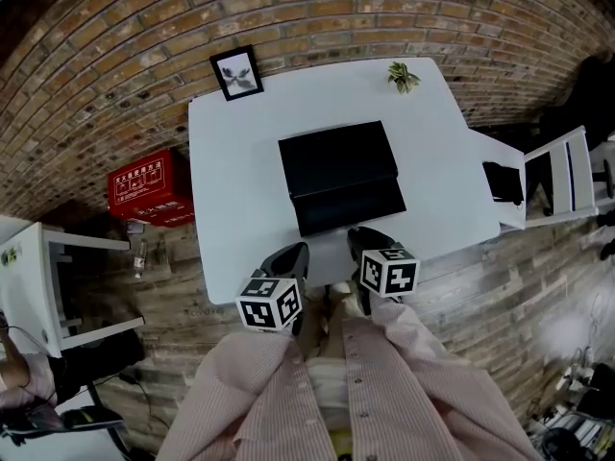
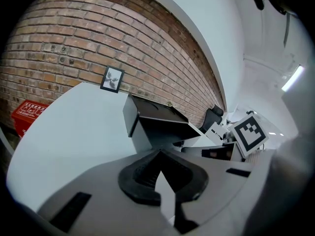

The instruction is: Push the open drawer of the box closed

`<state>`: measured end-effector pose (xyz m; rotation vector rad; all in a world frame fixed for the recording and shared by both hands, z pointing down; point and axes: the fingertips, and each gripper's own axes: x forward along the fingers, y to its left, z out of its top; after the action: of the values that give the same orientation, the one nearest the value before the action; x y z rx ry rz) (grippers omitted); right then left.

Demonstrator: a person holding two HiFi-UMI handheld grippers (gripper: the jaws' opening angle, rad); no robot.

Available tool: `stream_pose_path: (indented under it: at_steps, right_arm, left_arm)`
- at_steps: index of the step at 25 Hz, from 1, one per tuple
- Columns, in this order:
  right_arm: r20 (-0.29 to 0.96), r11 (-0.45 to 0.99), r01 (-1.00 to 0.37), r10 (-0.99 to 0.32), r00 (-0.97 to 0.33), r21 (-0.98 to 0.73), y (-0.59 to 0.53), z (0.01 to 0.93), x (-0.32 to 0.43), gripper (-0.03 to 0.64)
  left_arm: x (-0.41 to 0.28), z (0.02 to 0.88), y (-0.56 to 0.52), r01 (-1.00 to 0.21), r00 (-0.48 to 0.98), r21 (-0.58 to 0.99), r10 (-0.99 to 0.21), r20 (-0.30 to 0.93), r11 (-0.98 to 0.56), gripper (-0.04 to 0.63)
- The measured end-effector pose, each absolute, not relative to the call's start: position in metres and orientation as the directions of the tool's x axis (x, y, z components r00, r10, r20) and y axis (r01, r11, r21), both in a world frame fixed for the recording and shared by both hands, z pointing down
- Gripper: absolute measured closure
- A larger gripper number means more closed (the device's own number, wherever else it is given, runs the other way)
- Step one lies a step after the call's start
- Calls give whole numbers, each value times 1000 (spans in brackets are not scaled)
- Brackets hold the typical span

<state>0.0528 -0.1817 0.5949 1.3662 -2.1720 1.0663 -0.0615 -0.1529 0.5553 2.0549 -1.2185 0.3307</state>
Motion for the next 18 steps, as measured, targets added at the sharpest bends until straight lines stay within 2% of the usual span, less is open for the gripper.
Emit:
stream_pose_path:
  at_steps: [18]
  right_arm:
    - [640,258,-876,-604,-476,-408,-208,595,49,540]
  left_arm:
    - [-63,550,-180,-842,520,446,-672,528,-302,600]
